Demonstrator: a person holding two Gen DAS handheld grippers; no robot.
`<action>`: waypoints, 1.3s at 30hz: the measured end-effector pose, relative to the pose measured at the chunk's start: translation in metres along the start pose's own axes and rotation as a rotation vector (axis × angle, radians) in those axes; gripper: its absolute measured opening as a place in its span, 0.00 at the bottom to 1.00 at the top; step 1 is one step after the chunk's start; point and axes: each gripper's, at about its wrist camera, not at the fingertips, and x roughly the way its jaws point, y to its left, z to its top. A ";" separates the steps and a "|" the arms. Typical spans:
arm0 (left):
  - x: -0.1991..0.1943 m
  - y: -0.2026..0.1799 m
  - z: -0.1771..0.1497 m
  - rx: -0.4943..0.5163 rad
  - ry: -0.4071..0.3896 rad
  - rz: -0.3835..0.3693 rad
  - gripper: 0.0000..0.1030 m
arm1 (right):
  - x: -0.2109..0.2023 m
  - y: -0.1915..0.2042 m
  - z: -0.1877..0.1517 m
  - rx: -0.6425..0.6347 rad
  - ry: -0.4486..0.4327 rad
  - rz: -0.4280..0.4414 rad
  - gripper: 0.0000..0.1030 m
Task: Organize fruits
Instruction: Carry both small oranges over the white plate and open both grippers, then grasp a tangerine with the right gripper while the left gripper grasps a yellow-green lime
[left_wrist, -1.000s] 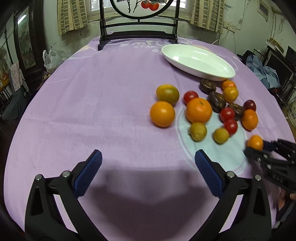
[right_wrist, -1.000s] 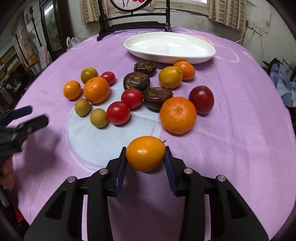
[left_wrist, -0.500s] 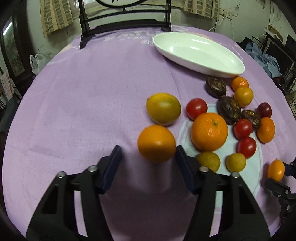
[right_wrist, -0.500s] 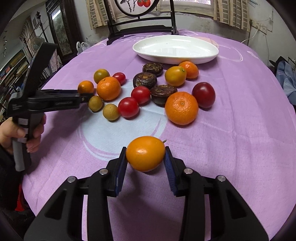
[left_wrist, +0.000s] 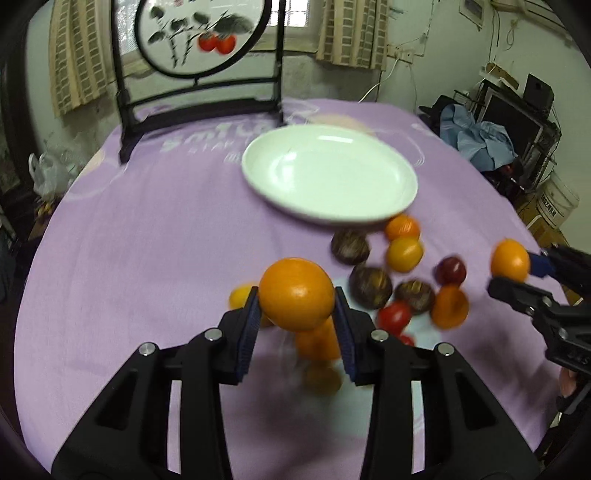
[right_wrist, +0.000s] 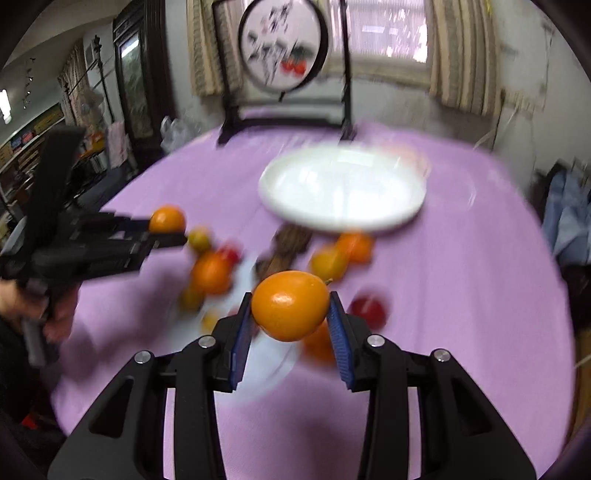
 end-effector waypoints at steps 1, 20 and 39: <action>0.006 -0.003 0.010 0.003 0.000 -0.003 0.38 | 0.012 -0.007 0.015 -0.015 -0.015 -0.021 0.39; 0.128 -0.007 0.091 -0.143 0.110 0.035 0.66 | 0.142 -0.061 0.063 0.061 0.142 -0.068 0.55; 0.002 -0.001 -0.015 -0.113 -0.044 0.084 0.86 | 0.025 -0.018 -0.052 0.018 0.137 -0.005 0.55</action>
